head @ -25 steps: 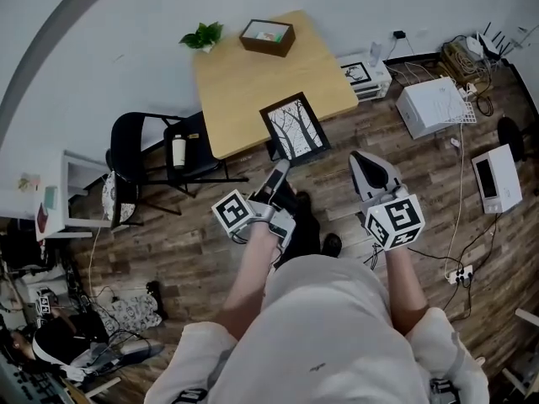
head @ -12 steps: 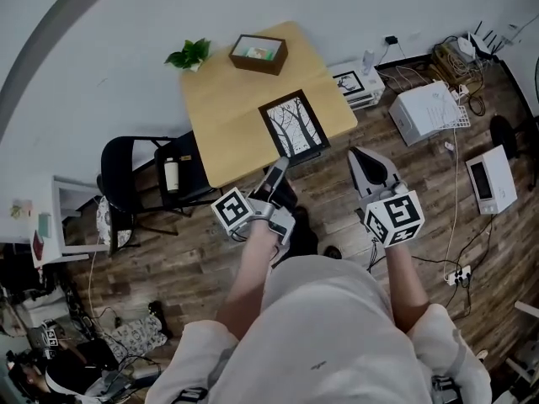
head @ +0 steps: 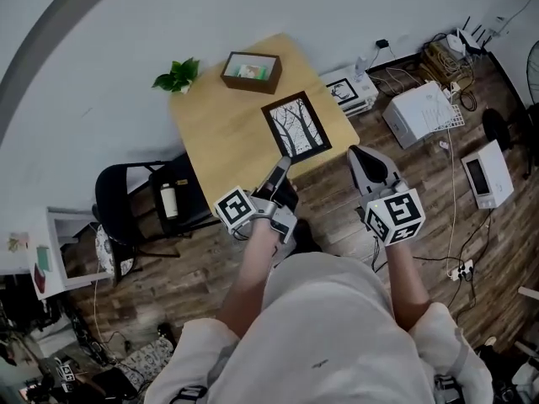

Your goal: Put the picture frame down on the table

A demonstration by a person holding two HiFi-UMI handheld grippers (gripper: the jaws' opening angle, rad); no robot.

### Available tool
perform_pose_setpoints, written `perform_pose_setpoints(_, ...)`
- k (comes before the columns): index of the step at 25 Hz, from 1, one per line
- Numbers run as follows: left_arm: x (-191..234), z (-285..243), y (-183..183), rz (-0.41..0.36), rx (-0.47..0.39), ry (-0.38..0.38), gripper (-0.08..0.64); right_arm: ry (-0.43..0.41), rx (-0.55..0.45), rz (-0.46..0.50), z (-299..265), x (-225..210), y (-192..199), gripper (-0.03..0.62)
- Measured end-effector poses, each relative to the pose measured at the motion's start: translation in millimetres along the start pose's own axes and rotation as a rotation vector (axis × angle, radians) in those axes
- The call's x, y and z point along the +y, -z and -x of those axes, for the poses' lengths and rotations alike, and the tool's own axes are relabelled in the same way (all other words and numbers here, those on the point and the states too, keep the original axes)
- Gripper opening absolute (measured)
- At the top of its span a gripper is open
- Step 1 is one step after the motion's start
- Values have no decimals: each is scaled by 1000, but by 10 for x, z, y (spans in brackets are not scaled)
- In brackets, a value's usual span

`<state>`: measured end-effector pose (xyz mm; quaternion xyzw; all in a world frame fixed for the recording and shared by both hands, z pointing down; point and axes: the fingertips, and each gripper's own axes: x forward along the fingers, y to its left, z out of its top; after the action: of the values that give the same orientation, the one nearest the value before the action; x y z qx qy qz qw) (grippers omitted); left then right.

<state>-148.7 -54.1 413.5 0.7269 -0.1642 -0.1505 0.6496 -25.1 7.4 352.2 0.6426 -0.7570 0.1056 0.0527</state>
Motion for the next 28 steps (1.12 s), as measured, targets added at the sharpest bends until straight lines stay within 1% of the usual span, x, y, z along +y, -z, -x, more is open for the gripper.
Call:
perform_pose_setpoints(3, 47, -112, -138, -9, 29, 2, 60, 25, -5, -6, -158, -35, -24, -2)
perform_pose_setpoints(8, 125, -239, -324, 1, 62, 1, 60, 51, -5, -13, -364, -47, -25, -2)
perform_pose_setpoints(13, 251, -262, -464, 12, 71, -10, 60, 66, 11, -21, -475, -29, 40, -2)
perform_pose_setpoints(16, 349, -242, -494, 31, 75, -31, 60, 70, 26, -31, -519, -39, 86, -2)
perform_pose_setpoints(22, 487, -282, -523, 53, 64, -60, 60, 59, 44, -42, -625, -110, 137, -2)
perform_pose_setpoints(28, 540, -461, -634, 54, 37, -85, 60, 10, 43, -30, -853, -277, 34, -2)
